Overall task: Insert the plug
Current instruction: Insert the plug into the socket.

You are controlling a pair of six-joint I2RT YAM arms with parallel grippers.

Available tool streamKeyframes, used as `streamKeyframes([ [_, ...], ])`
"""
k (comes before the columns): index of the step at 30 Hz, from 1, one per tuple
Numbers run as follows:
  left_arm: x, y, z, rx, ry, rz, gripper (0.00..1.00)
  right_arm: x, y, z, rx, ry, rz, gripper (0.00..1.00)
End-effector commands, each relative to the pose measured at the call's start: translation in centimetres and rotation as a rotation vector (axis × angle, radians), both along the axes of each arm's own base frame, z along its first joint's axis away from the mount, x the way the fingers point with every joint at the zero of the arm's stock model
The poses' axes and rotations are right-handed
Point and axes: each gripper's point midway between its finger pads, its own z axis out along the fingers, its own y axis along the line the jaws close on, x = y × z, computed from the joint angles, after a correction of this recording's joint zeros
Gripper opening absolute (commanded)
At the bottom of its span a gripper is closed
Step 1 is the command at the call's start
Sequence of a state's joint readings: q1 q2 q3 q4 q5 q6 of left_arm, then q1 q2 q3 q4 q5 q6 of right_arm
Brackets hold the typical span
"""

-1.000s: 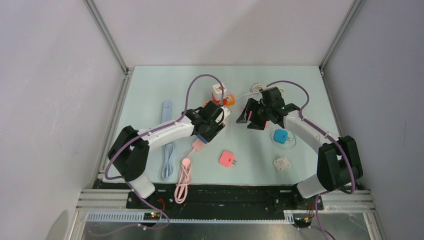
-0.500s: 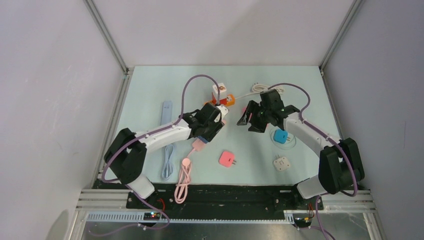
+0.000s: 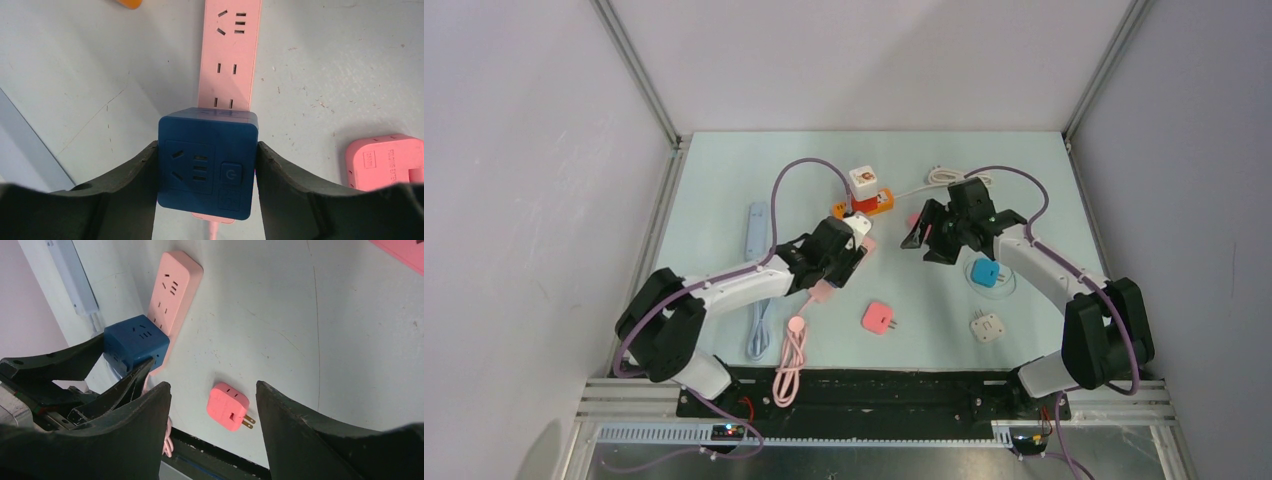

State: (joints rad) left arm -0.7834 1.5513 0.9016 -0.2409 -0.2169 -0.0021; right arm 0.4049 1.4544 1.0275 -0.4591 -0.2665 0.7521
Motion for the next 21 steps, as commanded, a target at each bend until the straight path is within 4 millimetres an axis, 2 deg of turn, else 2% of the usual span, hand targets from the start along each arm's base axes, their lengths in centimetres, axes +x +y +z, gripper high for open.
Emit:
streamKeyframes([
  [1,-6.0,1.1,-8.9,0.024,0.298,0.05,0.0,0.1,-0.4,0.6,0.009,-0.006,-0.022,0.67],
  [5,-5.7,1.1,-9.1,0.038,0.289,0.061,0.0,0.2,-0.6,0.6,0.012,0.001,-0.032,0.67],
  [8,-4.8,0.9,-7.9,0.03,0.25,0.073,0.03,0.2,-0.8,0.6,0.013,0.008,-0.043,0.67],
  [10,-4.1,0.4,-6.6,0.012,0.219,0.072,0.11,0.2,-1.0,0.6,0.005,0.005,-0.054,0.73],
  [12,-3.2,-0.1,-5.1,-0.007,0.183,0.068,0.27,0.4,-1.2,1.1,-0.005,-0.024,-0.059,0.78],
  [16,-1.1,-1.2,-1.9,-0.022,0.099,0.055,0.47,0.8,-1.7,2.7,-0.005,-0.09,-0.076,0.8],
  [19,0.3,-1.8,0.2,-0.029,0.045,0.05,0.56,1.0,-1.9,3.1,0.006,-0.096,-0.089,0.81],
  [20,0.5,-1.9,0.6,-0.028,0.034,0.045,0.68,1.1,-2.0,3.2,0.008,-0.096,-0.094,0.81],
  [21,0.9,-2.1,1.4,-0.035,0.015,0.046,0.84,1.1,-2.0,3.2,0.008,-0.098,-0.096,0.82],
])
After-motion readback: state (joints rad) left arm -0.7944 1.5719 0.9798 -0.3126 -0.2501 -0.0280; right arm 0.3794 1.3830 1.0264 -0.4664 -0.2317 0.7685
